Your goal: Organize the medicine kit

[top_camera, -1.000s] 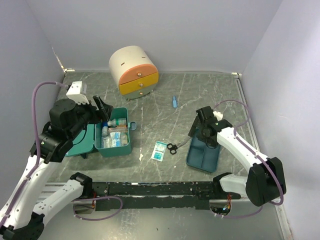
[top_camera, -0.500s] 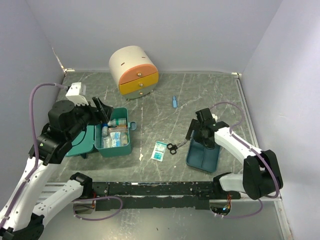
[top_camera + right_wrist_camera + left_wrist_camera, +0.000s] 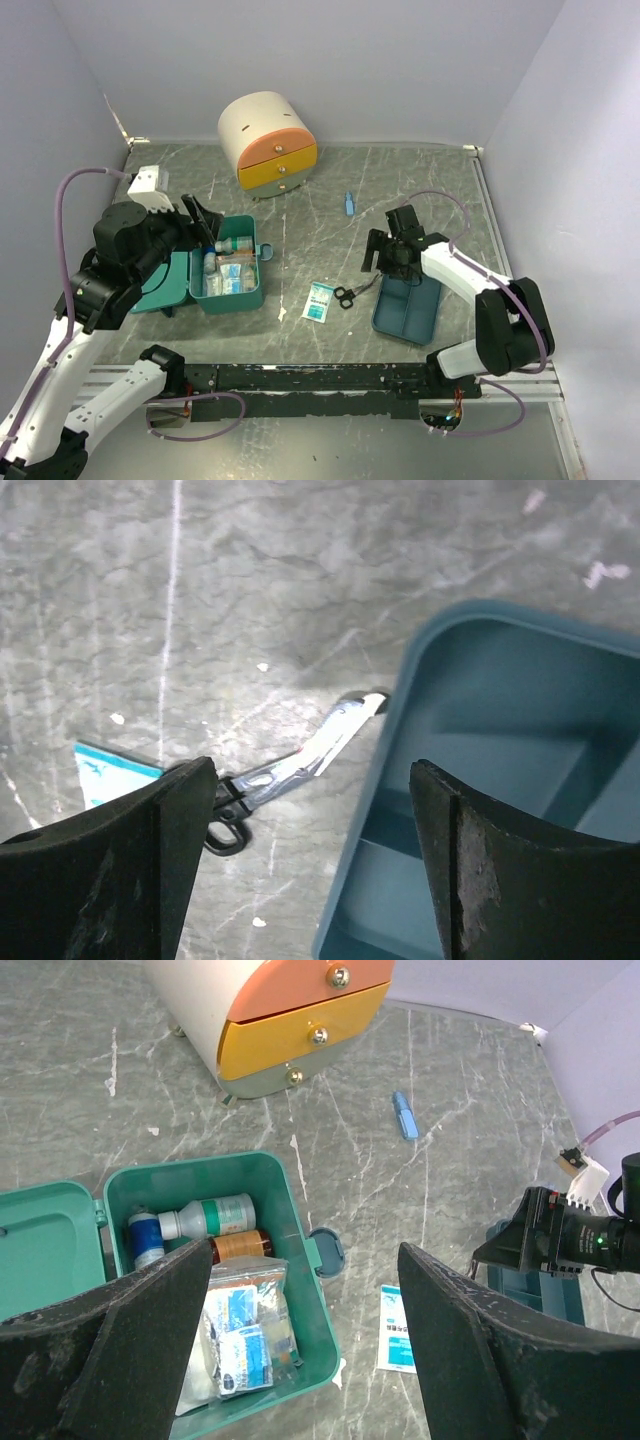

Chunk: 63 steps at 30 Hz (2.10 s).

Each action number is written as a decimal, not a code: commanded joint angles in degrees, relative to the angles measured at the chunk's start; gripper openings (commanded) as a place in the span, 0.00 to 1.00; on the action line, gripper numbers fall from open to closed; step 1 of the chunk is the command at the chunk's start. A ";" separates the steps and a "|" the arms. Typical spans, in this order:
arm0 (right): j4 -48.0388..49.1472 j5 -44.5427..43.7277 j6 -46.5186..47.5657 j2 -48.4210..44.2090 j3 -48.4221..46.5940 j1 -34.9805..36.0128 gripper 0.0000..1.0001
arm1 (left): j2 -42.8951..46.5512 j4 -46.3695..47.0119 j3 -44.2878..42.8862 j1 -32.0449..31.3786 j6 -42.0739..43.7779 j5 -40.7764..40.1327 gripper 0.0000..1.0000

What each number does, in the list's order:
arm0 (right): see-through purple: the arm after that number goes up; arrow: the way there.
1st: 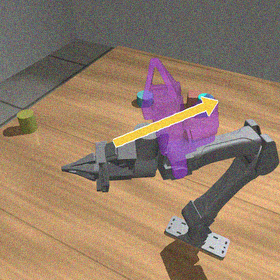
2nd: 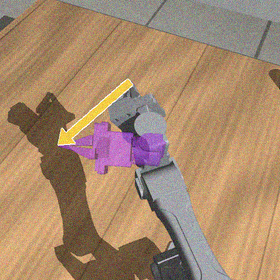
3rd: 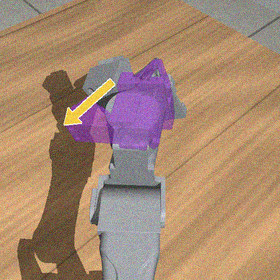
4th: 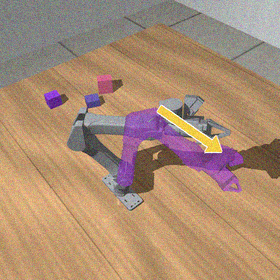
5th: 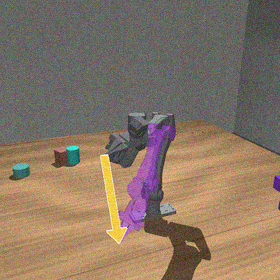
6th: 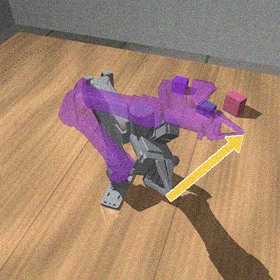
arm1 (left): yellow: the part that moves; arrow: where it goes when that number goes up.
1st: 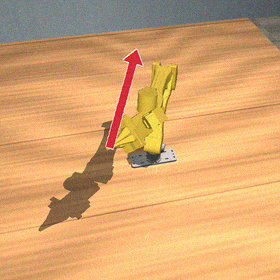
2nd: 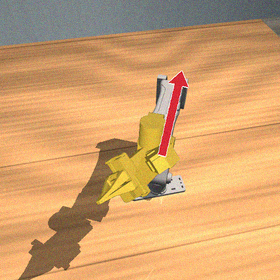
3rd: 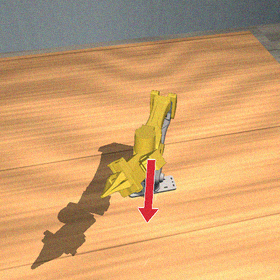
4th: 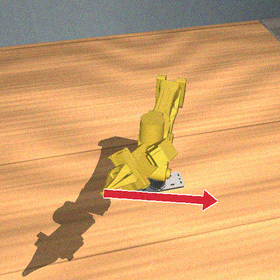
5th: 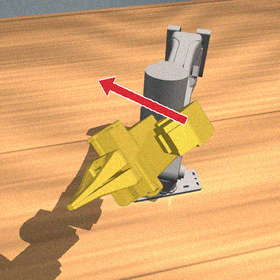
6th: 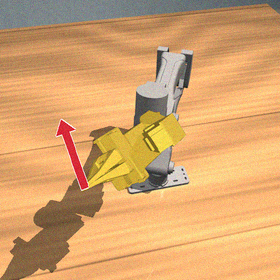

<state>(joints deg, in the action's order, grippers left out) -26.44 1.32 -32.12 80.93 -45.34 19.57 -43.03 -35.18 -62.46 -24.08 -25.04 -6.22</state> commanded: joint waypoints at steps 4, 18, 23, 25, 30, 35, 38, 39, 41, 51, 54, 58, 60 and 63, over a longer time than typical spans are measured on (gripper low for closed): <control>7.18 7.26 2.72 2.91 -2.66 0.17 0.76 | -0.03 0.03 -1.97 0.35 1.38 -1.57 0.86; 8.43 7.27 4.27 13.32 -14.33 2.14 0.73 | 0.70 -2.20 -3.04 0.34 2.01 -3.12 0.86; 3.06 -4.24 5.24 9.76 -16.64 2.06 0.73 | 0.87 -3.24 -3.89 0.34 2.35 -3.63 0.86; 1.57 -11.31 5.75 6.87 -16.41 1.78 0.73 | 1.05 -3.48 -4.03 0.34 2.44 -3.92 0.86; 0.36 -18.84 6.53 1.43 -14.34 -5.99 0.73 | 1.32 -2.99 -3.35 0.34 2.15 -3.57 0.87; -5.44 -18.14 0.82 4.08 -15.75 -17.24 0.85 | 1.10 -2.36 -2.86 0.35 1.85 -3.20 0.86; -4.88 -14.65 -1.74 5.37 -14.65 -22.16 0.90 | 1.39 -2.27 -2.44 0.34 1.42 -3.60 0.86; -4.45 -13.25 -1.92 5.91 -14.25 -23.42 0.91 | 1.65 -2.20 -2.30 0.34 1.29 -3.70 0.86; -3.88 -10.99 -2.32 7.39 -14.05 -25.47 0.91 | 2.11 -1.61 -1.75 0.34 0.89 -3.36 0.87; -3.64 -8.41 -3.11 16.54 -18.24 -28.11 0.83 | 3.03 0.54 -0.03 0.34 -1.11 -1.28 0.86; -3.43 -10.05 -3.41 18.65 -18.71 -28.29 0.80 | 3.84 0.17 0.35 0.34 -1.06 -1.97 0.87; -2.77 -11.56 -2.61 20.30 -18.86 -28.45 0.79 | 4.26 -0.31 0.24 0.34 -0.96 -2.46 0.87; -2.28 -11.45 -2.11 21.11 -19.11 -28.47 0.77 | 4.33 -0.40 0.23 0.34 -0.85 -2.47 0.87; -2.11 -11.00 -1.96 22.39 -19.67 -28.49 0.72 | 4.10 -0.42 0.15 0.34 -0.44 -2.32 0.87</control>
<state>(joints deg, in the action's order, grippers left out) -29.63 -8.58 -34.50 101.45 -63.00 -8.32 -39.03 -36.84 -62.35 -24.08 -25.56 -8.75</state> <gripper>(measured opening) 0.756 0.871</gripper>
